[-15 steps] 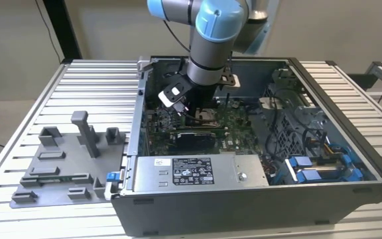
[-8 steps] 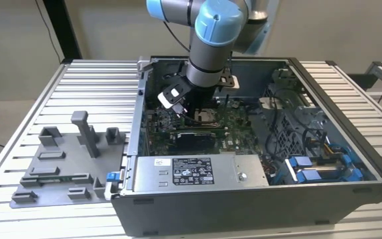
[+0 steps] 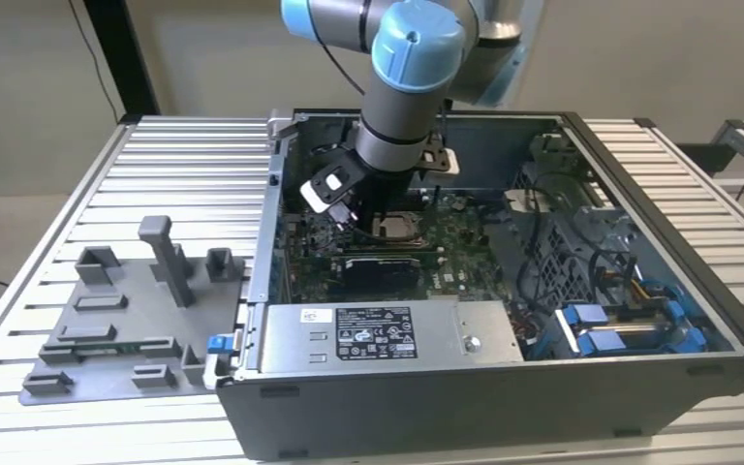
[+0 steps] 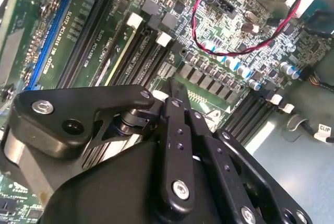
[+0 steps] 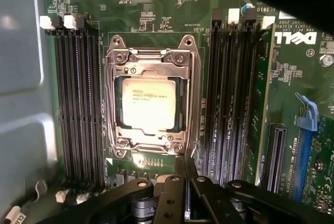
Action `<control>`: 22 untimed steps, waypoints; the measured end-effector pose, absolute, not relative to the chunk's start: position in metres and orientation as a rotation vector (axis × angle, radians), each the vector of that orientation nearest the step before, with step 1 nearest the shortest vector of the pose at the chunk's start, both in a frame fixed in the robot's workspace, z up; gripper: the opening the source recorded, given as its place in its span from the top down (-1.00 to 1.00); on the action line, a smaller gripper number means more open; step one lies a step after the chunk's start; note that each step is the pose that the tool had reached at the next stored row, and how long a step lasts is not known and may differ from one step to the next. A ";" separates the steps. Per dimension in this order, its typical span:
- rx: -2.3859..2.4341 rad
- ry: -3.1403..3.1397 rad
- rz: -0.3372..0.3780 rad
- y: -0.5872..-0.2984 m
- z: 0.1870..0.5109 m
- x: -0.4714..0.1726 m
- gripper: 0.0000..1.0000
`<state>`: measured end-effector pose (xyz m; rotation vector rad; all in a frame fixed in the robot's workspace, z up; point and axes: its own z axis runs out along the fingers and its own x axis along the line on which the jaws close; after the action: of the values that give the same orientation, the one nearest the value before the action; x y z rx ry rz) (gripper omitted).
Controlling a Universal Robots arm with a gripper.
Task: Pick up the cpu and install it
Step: 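Install the second cpu locking lever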
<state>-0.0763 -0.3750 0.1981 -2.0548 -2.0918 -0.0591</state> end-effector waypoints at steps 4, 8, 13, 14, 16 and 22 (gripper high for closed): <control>-2.054 -2.091 -0.057 -0.375 0.195 -0.077 1.00; -2.052 -2.088 -0.055 -0.376 0.194 -0.078 1.00; -2.049 -2.084 -0.052 -0.384 0.193 -0.078 1.00; -2.048 -2.083 -0.051 -0.385 0.193 -0.078 1.00; -2.045 -2.080 -0.046 -0.386 0.194 -0.078 1.00; -2.046 -2.077 -0.047 -0.385 0.211 -0.078 1.00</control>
<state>-0.0778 -0.3854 0.2107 -2.0460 -2.0775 -0.0471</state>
